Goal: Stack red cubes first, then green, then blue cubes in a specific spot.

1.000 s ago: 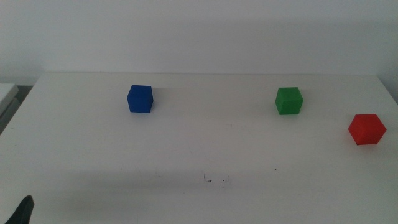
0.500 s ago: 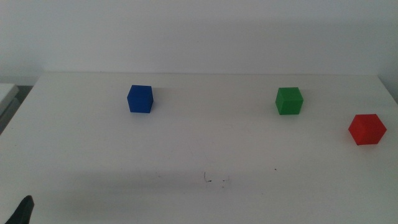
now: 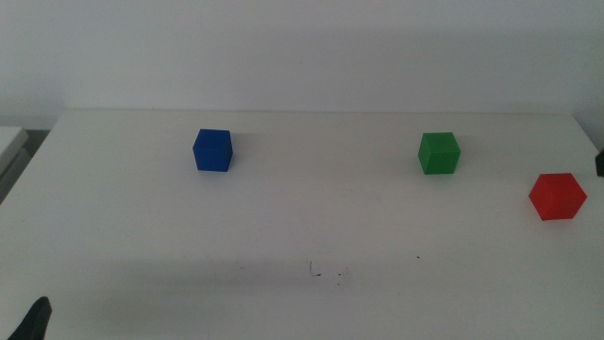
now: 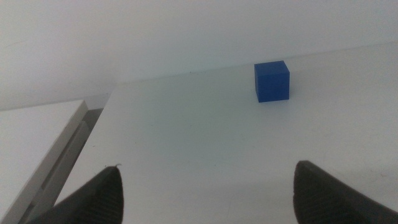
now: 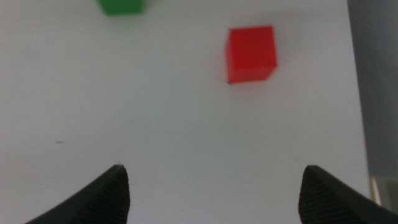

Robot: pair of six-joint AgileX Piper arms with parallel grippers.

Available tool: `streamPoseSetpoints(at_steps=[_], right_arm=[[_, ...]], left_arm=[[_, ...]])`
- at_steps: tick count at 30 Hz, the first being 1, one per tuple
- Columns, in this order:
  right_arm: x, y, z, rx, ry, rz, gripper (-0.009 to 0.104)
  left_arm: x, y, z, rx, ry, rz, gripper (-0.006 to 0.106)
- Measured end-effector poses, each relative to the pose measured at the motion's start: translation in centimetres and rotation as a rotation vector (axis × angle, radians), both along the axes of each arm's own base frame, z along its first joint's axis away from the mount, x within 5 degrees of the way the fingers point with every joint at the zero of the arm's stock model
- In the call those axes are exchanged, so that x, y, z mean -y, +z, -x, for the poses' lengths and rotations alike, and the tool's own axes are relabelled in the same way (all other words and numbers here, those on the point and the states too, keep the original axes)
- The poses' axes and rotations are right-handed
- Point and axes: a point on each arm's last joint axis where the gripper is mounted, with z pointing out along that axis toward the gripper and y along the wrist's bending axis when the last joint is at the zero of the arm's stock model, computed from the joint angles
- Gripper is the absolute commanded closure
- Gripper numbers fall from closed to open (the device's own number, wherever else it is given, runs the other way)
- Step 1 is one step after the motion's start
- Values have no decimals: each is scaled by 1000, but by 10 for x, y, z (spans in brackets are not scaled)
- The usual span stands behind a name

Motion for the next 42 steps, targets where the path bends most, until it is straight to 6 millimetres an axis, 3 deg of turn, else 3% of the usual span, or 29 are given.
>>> streamPoseSetpoints(at_steps=[3, 8, 16, 27, 36, 39, 42], right_arm=[[12, -7, -38, -95, -33, 17, 2], [39, -37, -100, -208, -79, 21, 2], [53, -81, -162, -289, -5, 50, 7], [56, -130, -186, -360, 35, 62, 7], [57, -167, -198, -391, 51, 60, 15], [57, -179, -201, -401, 56, 60, 28], [57, -188, -202, -420, 61, 59, 65]], left_arm=[[0, 0, 0, 0, 0, 0, 7], [0, 0, 0, 0, 0, 0, 7], [0, 0, 0, 0, 0, 0, 7], [0, 0, 0, 0, 0, 0, 7], [0, 0, 0, 0, 0, 0, 7], [0, 0, 0, 0, 0, 0, 7], [0, 0, 0, 0, 0, 0, 7]])
